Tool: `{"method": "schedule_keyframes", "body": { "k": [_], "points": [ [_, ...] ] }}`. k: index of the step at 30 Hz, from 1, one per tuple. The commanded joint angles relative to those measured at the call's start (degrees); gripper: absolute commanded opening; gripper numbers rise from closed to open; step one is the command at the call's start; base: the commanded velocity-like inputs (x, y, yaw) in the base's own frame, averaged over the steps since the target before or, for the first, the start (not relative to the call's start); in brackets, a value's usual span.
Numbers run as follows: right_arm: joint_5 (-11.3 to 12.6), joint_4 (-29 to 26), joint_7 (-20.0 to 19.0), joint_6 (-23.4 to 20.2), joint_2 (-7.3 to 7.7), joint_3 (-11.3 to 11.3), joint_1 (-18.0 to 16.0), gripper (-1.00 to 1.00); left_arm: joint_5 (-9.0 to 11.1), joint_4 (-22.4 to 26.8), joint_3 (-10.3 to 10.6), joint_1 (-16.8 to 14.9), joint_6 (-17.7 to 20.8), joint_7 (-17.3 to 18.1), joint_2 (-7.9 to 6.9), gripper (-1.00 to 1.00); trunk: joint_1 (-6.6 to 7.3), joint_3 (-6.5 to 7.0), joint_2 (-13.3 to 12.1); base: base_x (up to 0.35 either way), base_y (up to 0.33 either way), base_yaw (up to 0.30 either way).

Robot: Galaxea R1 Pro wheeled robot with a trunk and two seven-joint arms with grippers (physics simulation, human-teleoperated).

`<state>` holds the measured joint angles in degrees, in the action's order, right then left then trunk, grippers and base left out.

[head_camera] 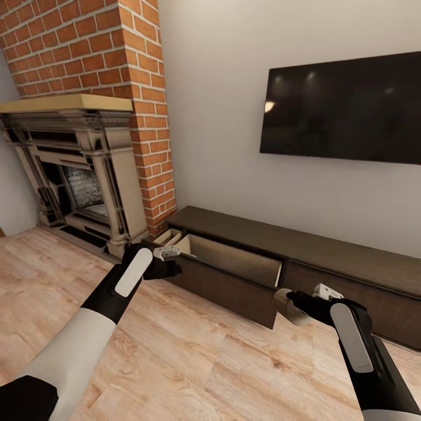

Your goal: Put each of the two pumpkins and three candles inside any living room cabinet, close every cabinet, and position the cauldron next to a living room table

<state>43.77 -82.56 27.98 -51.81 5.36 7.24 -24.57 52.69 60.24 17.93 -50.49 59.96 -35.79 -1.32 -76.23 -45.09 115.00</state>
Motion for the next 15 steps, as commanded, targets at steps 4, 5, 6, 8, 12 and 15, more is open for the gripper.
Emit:
{"method": "schedule_keyframes", "body": {
  "k": [4, 5, 6, 8, 12, 15],
  "points": [
    [0.6, -0.1, 0.5, -0.1, 0.01, 0.0, 0.0, -1.0, 0.6, 0.1, 0.2, -0.1, 0.0, -0.6, -0.08, 1.0, 0.89, 0.28, -1.6, 0.0, 0.0, 0.0],
    [0.6, -0.1, 0.5, -0.1, 0.03, 0.0, 0.0, -1.0, 0.6, 0.1, 0.2, -0.1, 0.0, -0.6, -0.08, 1.0, 1.11, 0.37, -2.0, 0.0, 0.0, 0.0],
    [0.6, -0.1, 0.5, -0.1, 0.02, 0.0, 0.0, -1.0, 0.7, 0.1, 0.2, -0.1, 0.0, -0.6, -0.08, 1.0, 1.33, 0.46, -2.4, 0.0, 0.0, 0.0],
    [0.6, -0.1, 0.5, -0.1, 0.05, 0.0, 0.0, -1.0, 0.7, 0.1, 0.2, -0.1, 0.0, -0.6, -0.08, 1.0, 1.77, 0.63, -3.2, 0.0, 0.0, 0.0],
    [0.6, -0.1, 0.5, -0.1, 0.03, 0.0, 0.0, -1.0, 0.7, 0.2, 0.2, -0.1, 0.0, -0.6, -0.1, 1.0, 2.43, 0.79, -4.4, 0.0, 0.0, 0.0],
    [0.6, -0.1, 0.5, -0.1, 0.02, 0.0, 0.0, -1.0, 0.7, 1.0, 0.2, -0.1, 0.0, -0.6, -0.2, 1.0, 2.43, 0.51, -4.4, 0.0, 0.0, 0.0]
  ]
}}
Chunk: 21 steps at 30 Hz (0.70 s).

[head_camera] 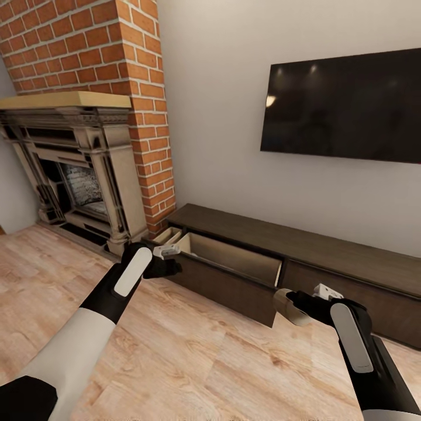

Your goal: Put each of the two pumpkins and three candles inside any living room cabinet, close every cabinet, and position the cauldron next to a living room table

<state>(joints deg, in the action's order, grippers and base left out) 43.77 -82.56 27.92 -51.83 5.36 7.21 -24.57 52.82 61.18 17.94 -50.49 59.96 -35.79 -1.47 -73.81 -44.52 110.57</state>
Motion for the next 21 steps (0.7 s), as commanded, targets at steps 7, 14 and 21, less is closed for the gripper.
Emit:
{"method": "schedule_keyframes", "body": {
  "k": [7, 14, 21],
  "points": [
    [0.7, -0.1, 0.6, -0.1, 0.01, 0.0, 0.0, -1.0, 0.6, 2.2, 0.3, -0.1, 0.0, -0.6, -1.18, 1.0, 0.01, -0.72, 0.0, 0.004, 0.015, 0.0],
    [0.8, -0.1, 0.5, -0.1, 0.0, 0.2, 0.0, -1.0, 0.7, 2.7, 0.3, 0.0, 0.0, -0.5, -2.17, 1.0, 0.01, -1.05, 0.0, 0.1, 0.204, -0.002],
    [0.8, -0.1, 0.5, 0.0, 0.0, 0.2, 0.0, -1.0, 2.3, 2.8, 0.3, 0.0, 0.0, -0.5, -2.79, 1.0, 0.01, -1.09, 0.0, 0.121, 0.296, -0.183]
  ]
}}
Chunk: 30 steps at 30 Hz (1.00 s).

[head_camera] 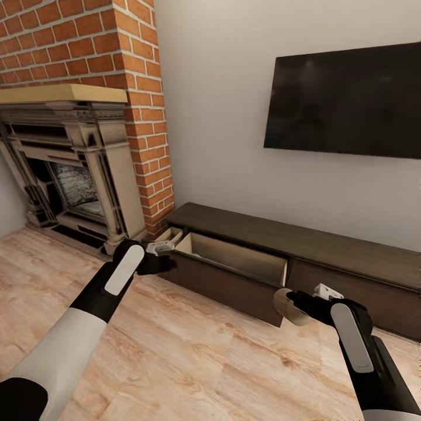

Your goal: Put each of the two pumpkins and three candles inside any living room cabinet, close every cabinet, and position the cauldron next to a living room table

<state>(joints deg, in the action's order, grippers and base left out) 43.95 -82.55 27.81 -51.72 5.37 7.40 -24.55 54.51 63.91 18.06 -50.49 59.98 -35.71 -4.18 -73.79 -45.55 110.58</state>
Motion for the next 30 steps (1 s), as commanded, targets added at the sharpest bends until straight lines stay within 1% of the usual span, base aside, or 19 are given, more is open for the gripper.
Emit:
{"method": "schedule_keyframes", "body": {
  "k": [1, 7, 9, 11, 12, 15, 17, 18, 19, 21, 22, 23, 24, 25, 26, 27, 28, 29, 30],
  "points": [
    [0.6, -0.1, 0.6, -0.1, 0.0, 0.0, -0.1, -1.0, 0.8, 0.1, 0.2, 0.0, 0.0, -0.6, -0.25, 1.0, -0.01, -0.06, 0.0, 0.12, 0.307, -0.258],
    [0.6, -0.1, 0.6, -0.1, 0.0, 0.1, -0.1, -1.0, 2.5, 1.0, 0.3, 0.0, 0.0, -0.5, -1.3, 1.0, -0.01, -0.06, 0.0, 0.123, 0.31, -0.281],
    [0.6, -0.1, 0.6, -0.1, 0.0, 0.1, -0.1, -1.0, 3.8, 1.7, 0.3, 0.0, 0.0, -0.3, -2.14, 1.0, -0.01, -0.06, 0.0, 0.144, 0.31, -0.29],
    [0.6, 0.0, 0.6, -0.1, 0.0, 0.1, -0.1, -1.0, 5.8, 2.6, 0.3, 0.0, 0.0, 0.0, -3.19, 1.0, -0.01, -0.06, 0.0, 0.156, 0.303, -0.291],
    [0.5, 0.0, 0.6, -0.1, 0.0, 0.1, -0.1, -1.0, 9.1, 3.9, 0.5, 0.0, 0.0, 0.7, -4.87, 1.0, -0.01, -0.06, 0.0, 0.164, 0.273, -0.292],
    [0.5, 0.0, 0.6, -0.1, 0.03, 0.2, -0.1, -1.0, 15.4, 6.6, 0.7, 0.0, 0.0, 2.5, -8.57, 1.0, -0.01, -0.06, 0.0, 0.155, 0.228, -0.288],
    [0.5, 0.0, 0.6, -0.1, 0.05, 0.2, -0.1, -1.0, 19.8, 8.7, 1.0, 0.0, 0.0, 4.5, -11.41, 1.0, -0.01, -0.06, 0.0, 0.12, 0.171, -0.274],
    [0.5, 0.0, 0.6, -0.1, 0.05, 0.2, -0.1, -1.0, 21.7, 9.8, 1.3, 0.0, 0.0, 5.8, -12.69, 1.0, -0.01, -0.07, 0.0, 0.088, 0.143, -0.257],
    [0.5, 0.0, 0.6, -0.1, 0.07, 0.2, -0.1, -1.0, 24.5, 11.7, 2.1, 0.2, 0.0, 8.6, -14.59, 1.0, -0.01, -0.08, 0.0, 0.056, 0.104, -0.196],
    [0.5, 0.0, 0.6, -0.1, 0.07, 0.2, -0.1, -1.0, 26.2, 12.9, 2.9, 0.3, 0.0, 11.6, -15.81, 1.0, -0.01, -0.1, 0.0, 0.04, 0.075, -0.141],
    [0.5, 0.0, 0.6, -0.1, 0.08, 0.2, -0.1, -1.0, 27.4, 13.8, 3.6, 0.5, 0.0, 14.9, -16.6, 1.0, -0.01, -0.1, 0.0, 0.023, 0.043, -0.08],
    [0.4, 0.0, 0.6, -0.1, 0.06, 0.2, -0.1, -1.0, 27.8, 14.1, 3.8, 0.6, 0.0, 16.8, -16.9, 1.0, -0.01, -0.11, 0.0, 0.018, 0.034, -0.064],
    [0.5, 0.0, 0.6, -0.1, 0.05, 0.2, -0.1, -1.0, 28.4, 14.3, 4.1, 0.7, 0.0, 20.8, -17.33, 1.0, -0.01, -0.11, 0.0, 0.012, 0.022, -0.041],
    [0.5, 0.0, 0.6, -0.1, 0.04, 0.2, -0.1, -1.0, 28.5, 14.3, 4.2, 0.7, 0.0, 22.9, -17.56, 1.0, -0.01, -0.11, 0.0, 0.009, 0.018, -0.033],
    [0.5, 0.0, 0.6, -0.1, 0.06, 0.2, -0.1, -1.0, 28.8, 14.1, 4.5, 0.8, 0.0, 28.9, -18.3, 1.0, -0.01, -0.11, 0.0, 0.005, 0.009, -0.017],
    [0.4, 0.0, 0.6, -0.1, 0.07, 0.2, -0.1, -1.0, 28.9, 13.8, 4.6, 0.8, 0.0, 32.3, -18.86, 1.0, -0.01, -0.11, 0.0, 0.023, 0.011, -0.011],
    [0.4, 0.0, 0.6, -0.1, 0.07, 0.2, -0.1, -1.0, 28.9, 13.6, 4.6, 0.8, 0.0, 33.7, -19.12, 1.0, -0.01, -0.11, 0.0, 0.044, 0.023, -0.009],
    [0.4, 0.0, 0.6, -0.1, 0.08, 0.2, -0.1, -1.0, 29.0, 13.3, 4.7, 0.8, 0.0, 36.4, -19.62, 1.0, -0.01, -0.11, 0.0, 0.101, 0.067, -0.006],
    [0.4, 0.0, 0.5, -0.1, 0.08, 0.2, -0.1, -1.0, 29.0, 13.2, 4.7, 0.8, 0.0, 37.6, -19.85, 1.0, -0.01, -0.11, 0.0, 0.132, 0.091, -0.004]
  ]
}}
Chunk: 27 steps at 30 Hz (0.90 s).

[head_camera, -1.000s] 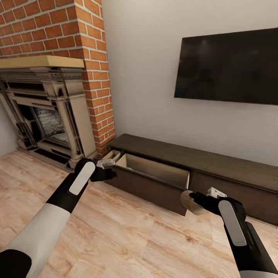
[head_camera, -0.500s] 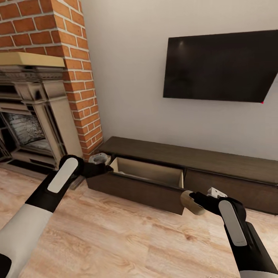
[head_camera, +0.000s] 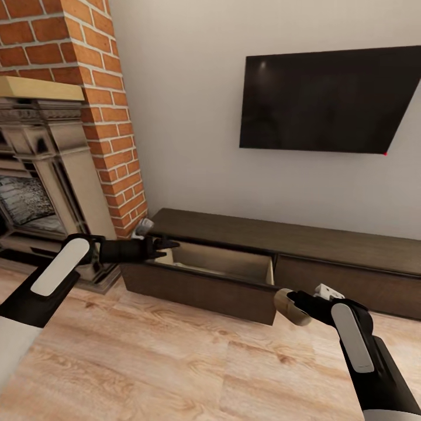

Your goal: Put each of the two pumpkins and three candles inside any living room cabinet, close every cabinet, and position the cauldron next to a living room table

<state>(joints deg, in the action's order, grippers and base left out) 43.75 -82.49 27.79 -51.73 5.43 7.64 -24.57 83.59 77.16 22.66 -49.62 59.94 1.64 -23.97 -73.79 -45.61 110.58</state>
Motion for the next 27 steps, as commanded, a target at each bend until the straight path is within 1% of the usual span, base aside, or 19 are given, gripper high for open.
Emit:
{"method": "schedule_keyframes", "body": {
  "k": [1, 3, 5, 8, 12, 15, 17, 18, 19, 22, 23, 24, 25, 27],
  "points": [
    [0.6, -0.1, 0.6, -0.1, 0.01, 0.0, 0.0, -1.0, -0.1, -0.1, 0.1, -0.1, 0.1, 1.3, -0.24, 1.0, -0.01, -0.06, 0.0, 0.16, 0.112, -0.004],
    [0.7, -0.1, 0.5, -0.1, 0.01, 0.0, 0.0, -1.0, -0.1, -0.3, 0.1, 0.0, 0.1, 3.9, -0.65, 1.0, -0.01, -0.06, 0.0, 0.199, 0.141, -0.002],
    [0.7, -0.1, 0.5, -0.1, 0.01, 0.0, 0.0, -1.0, -0.2, -0.5, 0.2, 0.0, 0.1, 5.5, -0.9, 1.0, -0.01, -0.06, 0.0, 0.241, 0.172, -0.001],
    [0.7, -0.1, 0.5, -0.1, -0.02, 0.0, 0.0, -1.0, -0.2, -1.2, 0.2, 0.0, 0.1, 6.9, -1.1, 1.0, -0.01, -0.06, 0.0, 0.259, 0.185, 0.0],
    [0.8, -0.1, 0.5, -0.1, -0.06, -0.1, 0.0, -1.0, -0.3, -2.7, 0.2, 0.0, 0.1, 10.1, -1.2, 1.0, -0.01, -0.06, 0.0, 0.271, 0.193, 0.0],
    [0.8, -0.1, 0.5, -0.1, -0.07, -0.1, 0.0, -1.0, -0.5, -3.6, 0.4, 0.0, 0.1, 13.9, -1.85, 1.0, -0.01, -0.06, 0.0, 0.283, 0.195, -0.057],
    [0.8, -0.1, 0.5, -0.1, -0.07, -0.1, 0.0, -1.0, -1.0, -3.9, 0.9, 0.0, 0.1, 15.3, -2.11, 1.0, -0.01, -0.06, 0.0, 0.287, 0.195, -0.163],
    [0.8, -0.1, 0.5, -0.1, -0.07, -0.1, 0.0, -1.0, -1.4, -4.0, 1.2, 0.0, 0.1, 16.0, -2.2, 1.0, -0.01, -0.06, 0.0, 0.288, 0.196, -0.198],
    [0.8, -0.1, 0.5, -0.1, -0.07, -0.2, 0.0, -1.0, -2.3, -4.1, 1.8, 0.0, 0.1, 17.7, -2.33, 1.0, -0.01, -0.06, 0.0, 0.289, 0.199, -0.232],
    [0.8, -0.1, 0.5, -0.1, -0.07, -0.1, 0.0, -1.0, -4.0, -4.3, 2.3, 0.0, 0.1, 20.5, -2.45, 1.0, -0.01, -0.06, 0.0, 0.286, 0.207, -0.254],
    [0.8, -0.1, 0.5, -0.1, -0.07, -0.1, 0.0, -1.0, -5.5, -4.3, 2.5, 0.0, 0.1, 22.3, -2.49, 1.0, -0.01, -0.06, 0.0, 0.276, 0.223, -0.273],
    [0.8, -0.1, 0.5, -0.1, -0.07, -0.1, 0.0, -1.0, -6.2, -4.4, 2.5, 0.0, 0.1, 23.3, -2.51, 1.0, -0.01, -0.06, 0.0, 0.273, 0.228, -0.277],
    [0.8, -0.1, 0.5, -0.1, -0.07, -0.1, 0.0, -1.0, -7.7, -4.7, 2.6, 0.0, 0.1, 24.9, -2.51, 1.0, -0.01, -0.06, 0.0, 0.269, 0.235, -0.283],
    [0.8, -0.1, 0.5, -0.1, -0.07, -0.1, 0.0, -1.0, -9.0, -5.1, 2.7, -0.1, 0.1, 26.4, -2.5, 1.0, -0.01, -0.06, 0.0, 0.266, 0.239, -0.286]
  ]
}}
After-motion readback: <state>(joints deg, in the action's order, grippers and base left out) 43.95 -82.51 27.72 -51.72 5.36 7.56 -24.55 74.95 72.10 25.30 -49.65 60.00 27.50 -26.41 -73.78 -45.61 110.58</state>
